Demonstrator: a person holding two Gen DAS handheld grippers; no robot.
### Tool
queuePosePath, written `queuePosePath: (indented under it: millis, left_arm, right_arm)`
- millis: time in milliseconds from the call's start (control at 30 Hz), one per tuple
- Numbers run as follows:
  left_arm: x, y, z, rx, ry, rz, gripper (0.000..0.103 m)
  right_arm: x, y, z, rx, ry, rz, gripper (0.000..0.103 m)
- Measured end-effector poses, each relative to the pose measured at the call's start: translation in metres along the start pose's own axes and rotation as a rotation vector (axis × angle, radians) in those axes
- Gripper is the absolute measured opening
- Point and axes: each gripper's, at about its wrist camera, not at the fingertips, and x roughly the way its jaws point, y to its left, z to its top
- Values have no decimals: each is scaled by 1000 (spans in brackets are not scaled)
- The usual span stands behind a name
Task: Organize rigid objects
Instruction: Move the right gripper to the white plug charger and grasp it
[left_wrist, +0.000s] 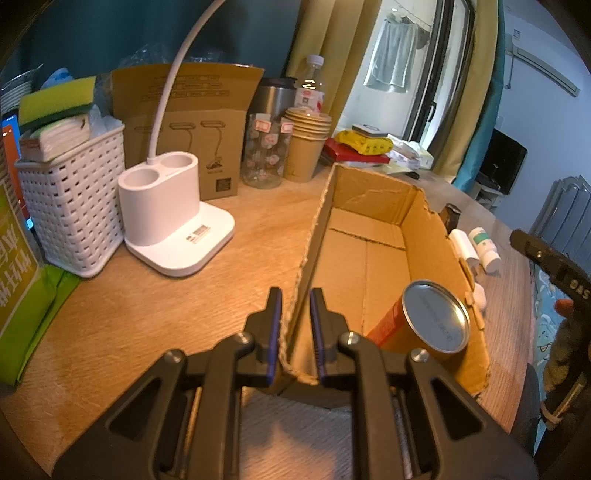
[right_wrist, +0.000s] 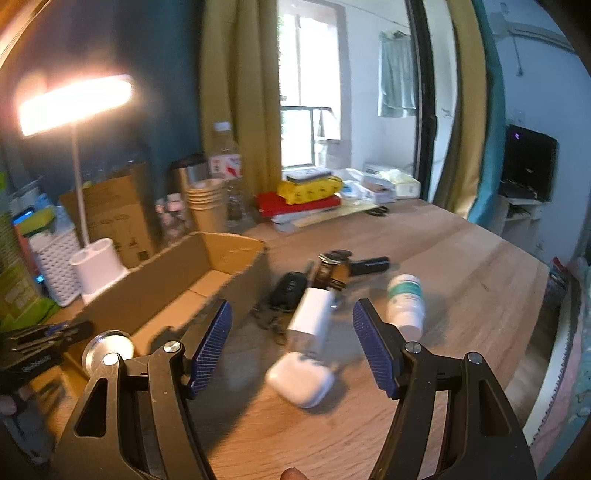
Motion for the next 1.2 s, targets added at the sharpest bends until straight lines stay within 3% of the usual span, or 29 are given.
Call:
queuePosePath:
  millis: [300,433,800,1200]
  left_arm:
    - [0,-1,0,2,0,0,15]
    - [0,-1,0,0,0,0,15]
    - [0,-2,0,6,-3,1,15]
    - [0,-2,-1,8,-2,2,15]
  right_arm:
    - [33,-11,-10,34,72,-11,71]
    - [47,-11,-7,55,102,31,71]
    - [89,-22,2,105,188,39,71]
    - [117,-18,-1,51,251,-33,69]
